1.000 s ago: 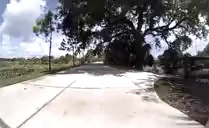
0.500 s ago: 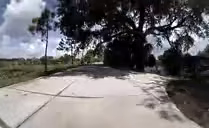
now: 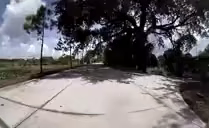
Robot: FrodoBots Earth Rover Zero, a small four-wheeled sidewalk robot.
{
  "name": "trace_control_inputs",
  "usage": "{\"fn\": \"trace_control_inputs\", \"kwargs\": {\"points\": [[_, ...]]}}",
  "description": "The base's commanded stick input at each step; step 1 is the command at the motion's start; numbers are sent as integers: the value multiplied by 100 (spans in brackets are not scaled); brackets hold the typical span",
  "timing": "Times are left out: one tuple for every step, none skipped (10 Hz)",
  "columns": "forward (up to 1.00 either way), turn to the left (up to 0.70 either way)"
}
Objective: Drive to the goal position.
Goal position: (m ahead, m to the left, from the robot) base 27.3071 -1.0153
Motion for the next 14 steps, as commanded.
{"fn": "trace_control_inputs", "kwargs": {"points": [[85, 0], [85, 0], [85, 0], [85, 0], [85, 0], [85, 0], [85, 0], [85, 0], [85, 0], [85, 0], [85, 0], [85, 0], [85, 0], [85, 0]]}}
